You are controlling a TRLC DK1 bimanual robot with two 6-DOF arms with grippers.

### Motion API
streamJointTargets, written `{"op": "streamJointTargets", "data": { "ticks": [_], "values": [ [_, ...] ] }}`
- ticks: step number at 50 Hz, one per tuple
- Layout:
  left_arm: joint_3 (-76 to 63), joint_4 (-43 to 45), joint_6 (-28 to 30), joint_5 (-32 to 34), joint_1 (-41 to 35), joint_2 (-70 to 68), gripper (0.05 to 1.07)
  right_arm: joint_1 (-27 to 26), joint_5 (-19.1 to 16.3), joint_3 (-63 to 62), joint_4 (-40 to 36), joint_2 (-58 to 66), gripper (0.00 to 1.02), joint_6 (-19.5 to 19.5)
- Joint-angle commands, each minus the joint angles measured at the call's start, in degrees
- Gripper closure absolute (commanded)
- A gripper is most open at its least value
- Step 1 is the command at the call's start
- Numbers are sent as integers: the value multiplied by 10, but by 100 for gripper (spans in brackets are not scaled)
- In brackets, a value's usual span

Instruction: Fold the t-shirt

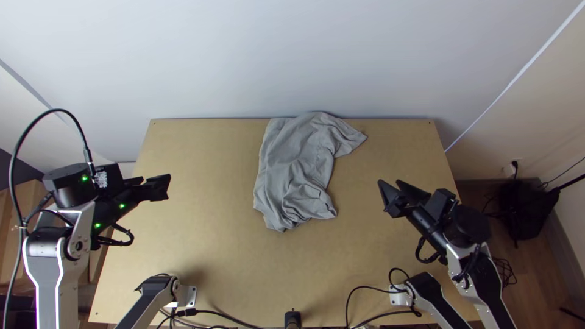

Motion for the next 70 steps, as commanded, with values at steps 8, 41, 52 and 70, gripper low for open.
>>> {"op": "streamJointTargets", "data": {
  "ticks": [8, 41, 52, 70],
  "values": [
    [71, -57, -17, 11, 3, 32, 9, 43, 13, -14, -13, 74, 6, 65],
    [204, -212, -76, 80, 23, 60, 9, 190, -19, 45, -73, 219, 5, 176],
    [198, -212, -80, 80, 47, 71, 9, 240, -69, 132, -100, 350, 10, 233],
    [185, -210, -70, 79, 96, 75, 9, 271, -61, 241, -148, 546, 4, 160]
  ]
}}
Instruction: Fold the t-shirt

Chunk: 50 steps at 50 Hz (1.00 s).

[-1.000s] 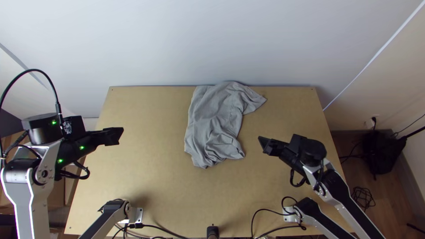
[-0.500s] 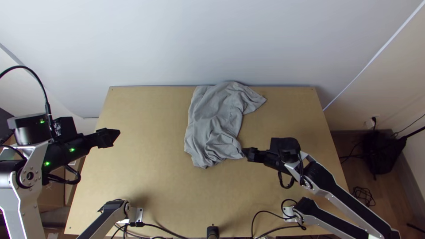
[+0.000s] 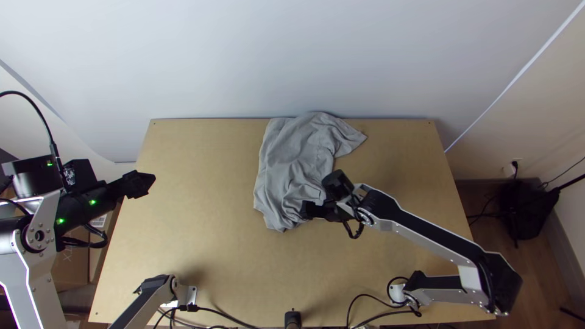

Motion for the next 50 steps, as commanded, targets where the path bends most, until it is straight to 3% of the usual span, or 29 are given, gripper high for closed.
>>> {"op": "streamJointTargets", "data": {
  "ticks": [1, 8, 14, 21, 39, 50],
  "values": [
    [-3, -7, 1, 4, 14, -1, 9, 5, 1, 34, 1, 38, 4, -15],
    [-17, -7, 2, 5, 32, -3, 9, 7, 1, 86, -8, 100, 6, -30],
    [-21, -5, 3, 5, 36, -4, 9, 11, 0, 109, -8, 130, 7, -19],
    [-25, -4, 3, 5, 36, -5, 9, 20, 1, 124, -8, 152, 15, -17],
    [-32, -4, 5, 5, 38, -17, 9, 28, 1, 160, -8, 212, 16, -15],
    [-47, -4, 9, 5, 38, -25, 9, 25, -11, 182, -15, 252, 26, -10]
  ]
}}
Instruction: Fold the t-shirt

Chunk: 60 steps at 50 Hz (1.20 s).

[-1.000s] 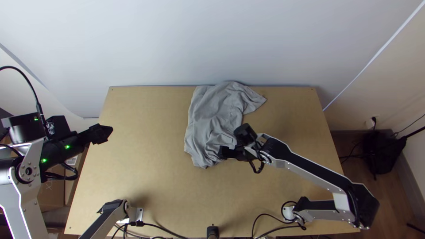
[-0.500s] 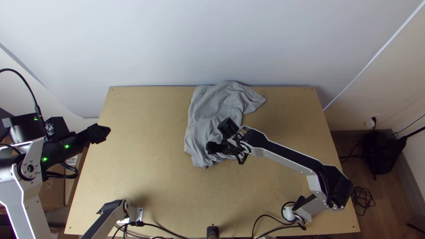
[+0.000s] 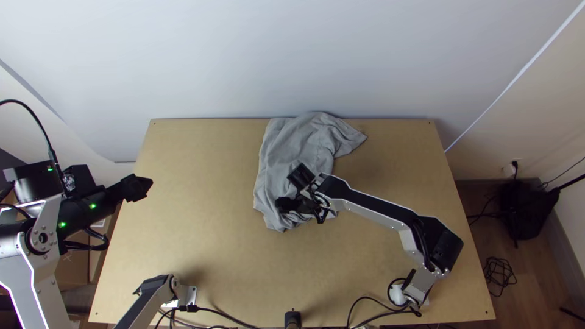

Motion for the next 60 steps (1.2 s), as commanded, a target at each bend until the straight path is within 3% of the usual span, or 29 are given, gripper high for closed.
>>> {"op": "streamJointTargets", "data": {
  "ticks": [1, 7, 11, 23, 34, 50, 60],
  "values": [
    [-15, -3, 7, 5, 6, -9, 9, 1, -7, 21, -6, 27, 31, 10],
    [-23, -3, 9, 5, 9, -11, 9, -14, -9, 20, -7, 33, 69, 20],
    [-24, -2, 17, 5, 12, -13, 9, -29, -9, 10, -10, 22, 100, 20],
    [-72, 21, 64, 5, 19, -24, 9, -81, -14, -67, -34, -82, 100, 18],
    [-141, 119, 54, 7, -5, -29, 9, -158, -22, -148, -34, -186, 100, 18],
    [-149, 240, 32, -6, -110, 34, 9, -259, -46, -229, -91, -281, 100, 17],
    [-129, 304, 39, -18, -178, 112, 9, -259, -57, -281, -105, -330, 100, 15]
  ]
}}
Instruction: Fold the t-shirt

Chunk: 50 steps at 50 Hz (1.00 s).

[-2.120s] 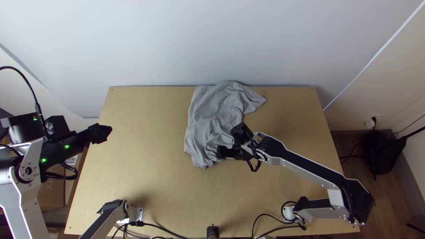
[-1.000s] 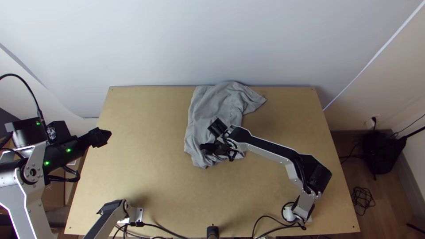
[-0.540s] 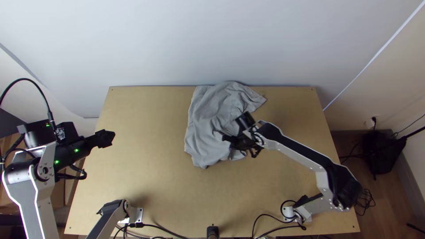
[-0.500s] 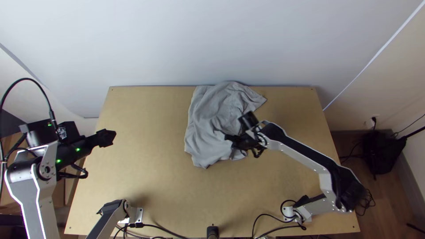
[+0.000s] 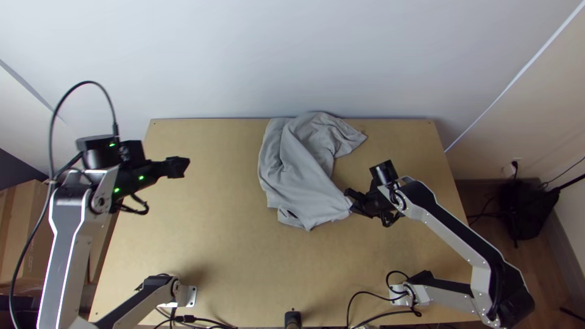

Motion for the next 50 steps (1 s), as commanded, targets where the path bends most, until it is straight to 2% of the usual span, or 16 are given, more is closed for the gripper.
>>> {"op": "streamJointTargets", "data": {
  "ticks": [1, 8, 16, 30, 50],
  "values": [
    [23, 30, 1, -4, -35, 44, 9, 6, -12, -31, -18, -34, 100, 8],
    [58, 57, 5, -4, -74, 105, 9, 60, -27, -43, -42, -61, 100, -12],
    [93, 90, 2, -4, -124, 169, 9, 133, -27, -65, -69, -80, 100, -48],
    [129, 163, -4, -4, -204, 257, 9, 222, -27, -94, -86, -88, 100, -114],
    [159, 221, -11, -16, -307, 367, 9, 371, -36, -111, -87, -77, 100, -126]
  ]
}}
